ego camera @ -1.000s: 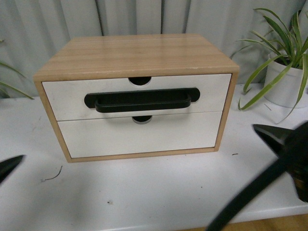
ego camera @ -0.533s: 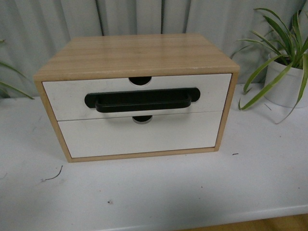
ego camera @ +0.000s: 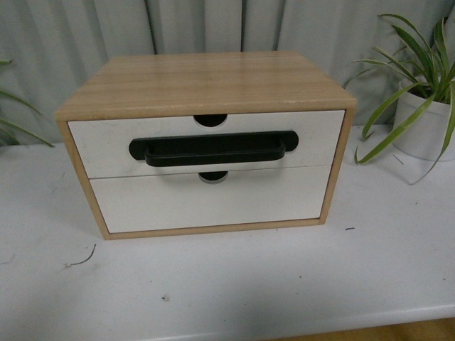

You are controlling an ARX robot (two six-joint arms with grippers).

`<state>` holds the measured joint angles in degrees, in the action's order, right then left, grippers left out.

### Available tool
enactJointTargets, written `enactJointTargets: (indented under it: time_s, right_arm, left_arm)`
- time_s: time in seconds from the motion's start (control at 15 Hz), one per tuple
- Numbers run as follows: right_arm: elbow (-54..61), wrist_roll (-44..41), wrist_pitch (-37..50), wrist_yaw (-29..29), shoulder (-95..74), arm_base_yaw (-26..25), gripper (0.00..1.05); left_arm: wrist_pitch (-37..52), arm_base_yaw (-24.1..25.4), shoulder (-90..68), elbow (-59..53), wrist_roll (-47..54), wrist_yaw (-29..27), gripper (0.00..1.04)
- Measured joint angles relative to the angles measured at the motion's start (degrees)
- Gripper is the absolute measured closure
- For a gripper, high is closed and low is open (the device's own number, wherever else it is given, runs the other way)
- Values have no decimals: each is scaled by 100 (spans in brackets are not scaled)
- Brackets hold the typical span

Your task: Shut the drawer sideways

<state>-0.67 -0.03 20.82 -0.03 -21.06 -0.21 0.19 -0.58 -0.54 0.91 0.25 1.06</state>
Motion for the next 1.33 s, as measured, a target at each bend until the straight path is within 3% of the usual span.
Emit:
enactJointTargets:
  time_s: [0.6,0.73,1.13,1.2,1.27,1.33]
  right_arm:
    - [0,0,-1045,7,1084,20,103]
    - [-4,0,-2124,2,1989,20,103]
    - [-4,0,-2107,4,2083,20,103]
    - [-4,0,-2107,2,2083,20,94]
    - [-4,0,-2105,4,2083,20,60]
    - [-4,0,-2107,4,2083,20,12]
  left_arm:
    - [-44,61,0,-22,-7,-109,103]
    - [-42,61,0,-22,-7,-111,103]
    - [-39,61,0,-22,-7,-109,103]
    - [-39,61,0,-22,-17,-109,95]
    - [-39,61,0,-22,-17,-109,61]
    - [-39,61,0,-22,-17,-109,14]
